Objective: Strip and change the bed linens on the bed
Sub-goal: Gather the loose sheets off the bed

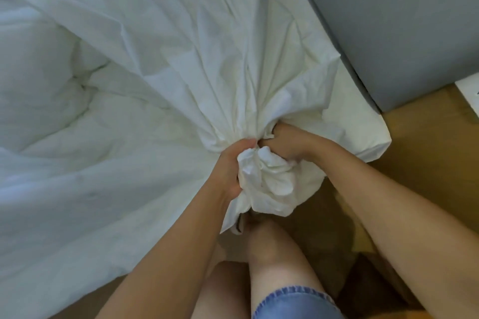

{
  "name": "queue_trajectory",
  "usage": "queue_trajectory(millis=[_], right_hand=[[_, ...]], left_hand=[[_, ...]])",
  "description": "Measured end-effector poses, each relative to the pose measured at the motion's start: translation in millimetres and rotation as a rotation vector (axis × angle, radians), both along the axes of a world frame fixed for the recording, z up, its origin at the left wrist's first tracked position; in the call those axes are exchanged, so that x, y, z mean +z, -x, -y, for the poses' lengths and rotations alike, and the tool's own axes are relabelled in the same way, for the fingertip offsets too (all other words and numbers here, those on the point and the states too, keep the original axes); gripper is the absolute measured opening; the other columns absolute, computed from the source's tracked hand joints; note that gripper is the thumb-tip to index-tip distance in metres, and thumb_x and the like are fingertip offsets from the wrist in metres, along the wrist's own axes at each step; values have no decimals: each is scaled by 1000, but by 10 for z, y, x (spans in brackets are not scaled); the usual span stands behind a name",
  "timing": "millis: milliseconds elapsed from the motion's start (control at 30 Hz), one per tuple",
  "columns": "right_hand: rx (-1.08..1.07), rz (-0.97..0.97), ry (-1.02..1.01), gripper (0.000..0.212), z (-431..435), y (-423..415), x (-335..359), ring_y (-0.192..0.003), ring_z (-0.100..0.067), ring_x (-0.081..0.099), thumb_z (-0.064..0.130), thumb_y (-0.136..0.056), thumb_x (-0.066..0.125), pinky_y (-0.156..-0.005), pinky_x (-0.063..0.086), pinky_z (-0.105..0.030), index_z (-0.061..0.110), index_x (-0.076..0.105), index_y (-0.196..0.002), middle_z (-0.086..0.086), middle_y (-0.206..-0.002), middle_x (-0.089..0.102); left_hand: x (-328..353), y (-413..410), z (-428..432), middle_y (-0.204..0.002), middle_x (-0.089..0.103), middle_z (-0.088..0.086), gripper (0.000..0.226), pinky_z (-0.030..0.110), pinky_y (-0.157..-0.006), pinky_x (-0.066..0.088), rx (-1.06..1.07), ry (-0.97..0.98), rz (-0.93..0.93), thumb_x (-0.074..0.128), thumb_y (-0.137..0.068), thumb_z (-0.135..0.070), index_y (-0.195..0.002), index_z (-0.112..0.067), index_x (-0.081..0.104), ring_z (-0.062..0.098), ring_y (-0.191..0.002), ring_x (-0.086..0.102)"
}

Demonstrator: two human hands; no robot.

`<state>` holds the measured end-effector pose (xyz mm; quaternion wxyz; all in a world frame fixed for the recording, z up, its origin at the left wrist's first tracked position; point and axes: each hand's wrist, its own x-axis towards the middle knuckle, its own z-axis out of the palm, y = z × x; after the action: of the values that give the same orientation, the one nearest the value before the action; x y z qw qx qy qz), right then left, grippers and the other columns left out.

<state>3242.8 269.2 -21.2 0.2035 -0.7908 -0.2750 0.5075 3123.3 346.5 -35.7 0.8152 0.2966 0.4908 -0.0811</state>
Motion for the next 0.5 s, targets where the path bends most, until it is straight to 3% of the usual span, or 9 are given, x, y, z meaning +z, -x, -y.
queue_trajectory(millis=[67,167,267,367,433,500], right_hand=[[-219,-13,-35,18,31,97,-36,-77,-15,54,26,-94,50,-58,43,-22,11,60,-91,2,-79,57],[-562,-120,-251,9,-16,154,138,-82,-10,57,17,-89,53,-64,44,-21,20,61,-93,7,-90,62],[-853,-239,-331,10,-106,-3,457,-76,-21,63,12,-85,55,-61,49,-27,14,62,-92,-3,-84,63],[-1013,-347,-390,2,8,-210,602,-55,-16,56,12,-82,59,-45,37,-23,13,58,-84,-3,-70,54],[-990,-426,-416,8,192,-255,555,-68,-18,64,12,-84,61,-55,48,-27,11,63,-91,-4,-79,65],[-850,-403,-312,21,354,-209,404,-87,-21,69,15,-90,58,-76,56,-31,9,62,-110,-6,-98,71]], left_hand=[[56,18,-15,-73,72,4,14,32,-66,56,13,-63,17,57,-89,-24,-90,-11,63,20,-69,69],[223,28,-46,-86,67,6,12,37,-80,52,42,-180,34,59,-89,-24,-91,-12,62,22,-78,64],[360,126,-187,-100,66,9,14,37,-83,51,26,-326,-17,60,-89,-24,-96,-12,62,22,-85,63],[318,525,-535,-121,62,16,35,42,-91,50,101,-396,-169,64,-87,-26,-116,-7,60,27,-100,62],[186,857,-785,-127,58,18,34,43,-95,47,180,-385,-301,59,-90,-26,-118,-7,59,27,-105,59],[7,1035,-872,-121,61,16,21,38,-90,47,240,-347,-448,55,-94,-26,-108,-12,61,24,-101,59]])
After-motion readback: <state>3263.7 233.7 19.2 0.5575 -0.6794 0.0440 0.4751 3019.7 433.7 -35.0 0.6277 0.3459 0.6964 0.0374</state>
